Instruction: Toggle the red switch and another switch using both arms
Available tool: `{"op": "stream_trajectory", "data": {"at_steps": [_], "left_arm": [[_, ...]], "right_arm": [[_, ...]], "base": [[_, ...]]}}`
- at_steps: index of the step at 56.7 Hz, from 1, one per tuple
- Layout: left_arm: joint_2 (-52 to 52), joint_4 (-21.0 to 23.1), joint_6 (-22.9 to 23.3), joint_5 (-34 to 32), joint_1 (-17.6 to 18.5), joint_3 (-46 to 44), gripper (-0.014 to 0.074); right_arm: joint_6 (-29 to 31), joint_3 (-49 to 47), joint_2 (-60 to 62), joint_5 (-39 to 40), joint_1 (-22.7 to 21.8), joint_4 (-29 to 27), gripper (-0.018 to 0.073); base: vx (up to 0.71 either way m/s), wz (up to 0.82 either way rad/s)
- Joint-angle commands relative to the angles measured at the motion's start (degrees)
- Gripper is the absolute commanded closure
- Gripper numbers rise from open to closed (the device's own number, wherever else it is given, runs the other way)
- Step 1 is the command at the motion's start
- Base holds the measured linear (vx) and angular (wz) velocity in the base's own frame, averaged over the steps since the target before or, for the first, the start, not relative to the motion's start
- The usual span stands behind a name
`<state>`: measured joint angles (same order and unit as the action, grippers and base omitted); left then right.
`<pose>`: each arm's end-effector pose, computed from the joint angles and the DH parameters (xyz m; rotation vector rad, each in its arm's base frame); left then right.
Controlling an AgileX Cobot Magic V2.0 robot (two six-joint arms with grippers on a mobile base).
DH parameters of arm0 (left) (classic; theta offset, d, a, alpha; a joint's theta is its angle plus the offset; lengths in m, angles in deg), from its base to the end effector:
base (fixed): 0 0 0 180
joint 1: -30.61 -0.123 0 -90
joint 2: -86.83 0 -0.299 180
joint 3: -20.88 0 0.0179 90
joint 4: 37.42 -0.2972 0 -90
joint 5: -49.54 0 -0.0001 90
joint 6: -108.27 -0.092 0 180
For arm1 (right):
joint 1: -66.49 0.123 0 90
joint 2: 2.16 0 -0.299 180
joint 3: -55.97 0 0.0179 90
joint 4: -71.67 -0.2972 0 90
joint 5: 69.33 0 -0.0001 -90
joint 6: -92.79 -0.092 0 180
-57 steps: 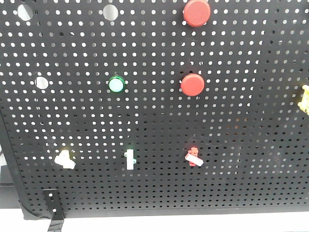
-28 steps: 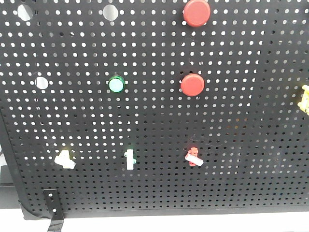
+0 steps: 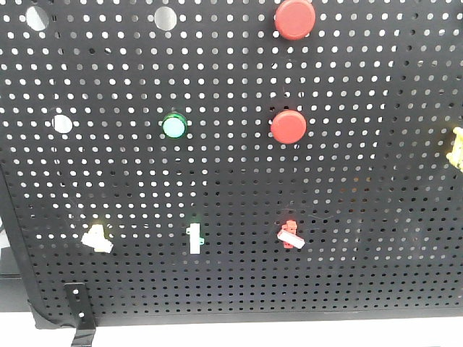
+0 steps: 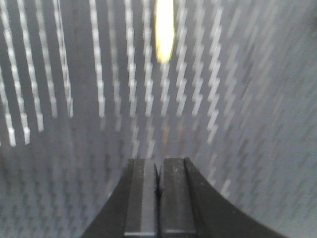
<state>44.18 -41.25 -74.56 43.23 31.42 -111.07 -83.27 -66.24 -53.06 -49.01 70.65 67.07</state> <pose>0.1690 -0.0031 0.3487 0.1016 1.4701 0.0772 0.1903 0.0113 0.2792 -0.0289 1.5433 0.0413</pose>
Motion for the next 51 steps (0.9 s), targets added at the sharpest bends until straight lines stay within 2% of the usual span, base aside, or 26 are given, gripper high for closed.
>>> {"op": "stream_trajectory", "data": {"at_steps": [1, 7, 15, 20, 27, 42, 51], "left_arm": [[-3.9, -0.1, 0.3, -8.0, 0.0, -1.8, 0.0594], [-7.5, -1.3, 0.4, -13.8, 1.7, -1.8, 0.0594], [-12.9, -7.1, 0.4, -16.1, 7.6, -2.6, 0.0594], [-17.1, -7.1, 0.4, -16.5, 11.1, -4.4, 0.0594], [-22.9, -6.9, 0.4, -16.6, 14.0, -8.0, 0.0594], [-33.2, -6.7, 0.5, -16.2, 15.3, -15.9, 0.0594], [-35.2, -2.8, 1.8, -15.8, 15.3, -17.8, 0.0594]], "right_arm": [[-4.3, -2.8, -1.2, 4.0, -0.2, 4.6, 0.0566], [-8.2, -3.3, -2.4, 3.5, -0.2, 12.1, 0.0566], [-13.0, -3.7, -3.7, 2.7, -0.2, 18.6, 0.0566], [-14.6, -3.7, -4.4, 2.7, -0.2, 19.2, 0.0566], [-15.7, -3.7, -4.8, 2.8, -0.2, 19.2, 0.0566], [-15.7, -3.7, -4.8, 2.8, -0.2, 19.4, 0.0566], [-15.7, -3.7, -4.8, 2.7, -0.2, 19.4, 0.0566]], "base": [[0.0, 0.0], [0.0, 0.0], [0.0, 0.0], [0.0, 0.0], [0.0, 0.0], [0.0, 0.0], [0.0, 0.0]]}}
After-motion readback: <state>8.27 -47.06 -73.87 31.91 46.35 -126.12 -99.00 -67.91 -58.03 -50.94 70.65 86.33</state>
